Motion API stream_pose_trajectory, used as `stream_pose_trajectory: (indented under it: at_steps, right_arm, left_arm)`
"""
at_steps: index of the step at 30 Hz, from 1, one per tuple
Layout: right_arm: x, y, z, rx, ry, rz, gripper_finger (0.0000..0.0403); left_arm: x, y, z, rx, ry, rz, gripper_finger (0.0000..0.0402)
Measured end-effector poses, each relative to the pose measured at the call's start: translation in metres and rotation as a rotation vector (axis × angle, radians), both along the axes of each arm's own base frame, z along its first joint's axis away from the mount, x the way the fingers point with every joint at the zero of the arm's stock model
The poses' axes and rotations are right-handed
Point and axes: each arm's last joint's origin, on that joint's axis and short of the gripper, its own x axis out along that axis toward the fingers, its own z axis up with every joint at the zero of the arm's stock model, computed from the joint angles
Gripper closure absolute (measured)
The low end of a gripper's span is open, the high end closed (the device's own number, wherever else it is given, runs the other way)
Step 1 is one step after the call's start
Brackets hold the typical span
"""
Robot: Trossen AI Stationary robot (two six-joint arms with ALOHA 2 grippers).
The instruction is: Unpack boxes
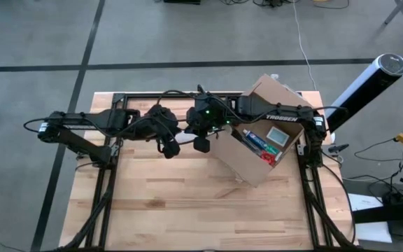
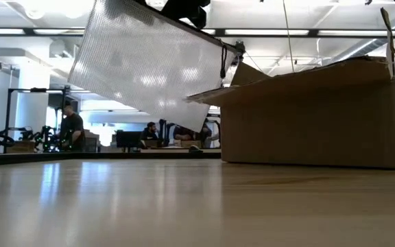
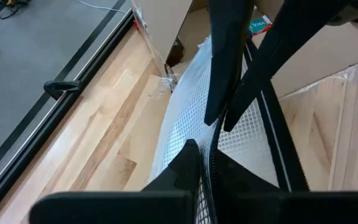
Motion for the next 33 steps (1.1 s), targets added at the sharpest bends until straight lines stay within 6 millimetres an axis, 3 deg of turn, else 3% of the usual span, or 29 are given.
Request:
stream_pose_trajectory:
  at_steps: [10,18,24,29,33]
  right_arm:
    - [-0.008,-0.003,0.021,-0.078,-0.017,0.033,0.0398]
    - [-0.028,-0.017,0.037,-0.134,0.087,-0.082,0.0299]
    - [-0.045,-0.03,0.033,-0.121,0.243,-0.14,0.0222]
    - [-0.057,-0.047,0.033,-0.076,0.303,-0.208,0.0203]
    - [-0.07,-0.051,0.053,-0.015,0.19,-0.213,0.0204]
  left_arm:
    - [-0.004,0.001,0.003,-0.003,-0.021,0.03,0.0401]
    - [-0.016,0.002,0.012,-0.002,-0.062,0.071,0.0402]
    - [-0.028,0.004,0.021,0.007,-0.112,0.113,0.0402]
    - [-0.035,0.005,0.026,0.014,-0.141,0.141,0.0402]
    - [-0.039,0.005,0.028,0.015,-0.143,0.142,0.0402]
